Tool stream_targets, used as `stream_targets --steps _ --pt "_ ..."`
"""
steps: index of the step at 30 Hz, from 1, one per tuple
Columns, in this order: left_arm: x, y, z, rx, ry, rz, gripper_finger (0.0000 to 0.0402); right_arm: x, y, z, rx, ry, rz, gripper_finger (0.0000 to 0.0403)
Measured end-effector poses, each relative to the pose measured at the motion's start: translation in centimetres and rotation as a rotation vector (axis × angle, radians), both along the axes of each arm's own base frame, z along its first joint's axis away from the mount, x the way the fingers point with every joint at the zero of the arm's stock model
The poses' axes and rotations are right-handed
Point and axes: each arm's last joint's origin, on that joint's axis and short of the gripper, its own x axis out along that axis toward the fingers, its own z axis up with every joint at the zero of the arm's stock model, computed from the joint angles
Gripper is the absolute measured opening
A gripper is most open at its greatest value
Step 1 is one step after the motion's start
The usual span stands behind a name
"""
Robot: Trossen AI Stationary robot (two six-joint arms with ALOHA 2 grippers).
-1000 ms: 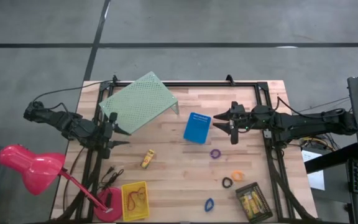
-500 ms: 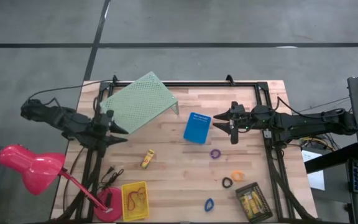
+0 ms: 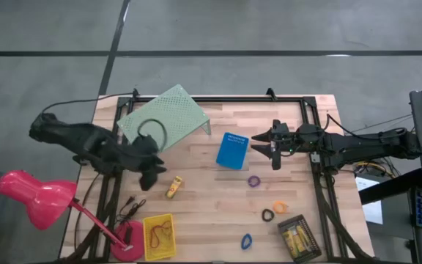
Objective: Pick & Place Office Desk Supplies
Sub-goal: Put the crayon into the black basket
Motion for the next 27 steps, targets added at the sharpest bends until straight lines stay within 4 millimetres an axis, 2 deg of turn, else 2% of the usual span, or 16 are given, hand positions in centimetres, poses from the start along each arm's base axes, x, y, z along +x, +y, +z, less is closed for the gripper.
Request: stream_targets --steps 6,12,18,27 --pt "3.0 -1.3 -1.7 -0.133 0.111 0.139 0.0154 0.0 0.0 0.0 0.000 0.000 0.000 0.0183" --pt "5.1 -1.9 -5.4 -0.245 0.252 0.420 0.0154 0.0 0.0 0.0 0.000 0.000 0.000 0.0183" --pt "6.1 -2.7 -8.8 -0.290 0.444 0.442 0.0159 0.0 0.0 0.0 0.000 0.000 0.000 0.0183" --pt "6.8 -2.3 -11.1 -0.249 0.474 0.475 0.0196 0.0 0.0 0.0 0.000 0.000 0.000 0.0183"
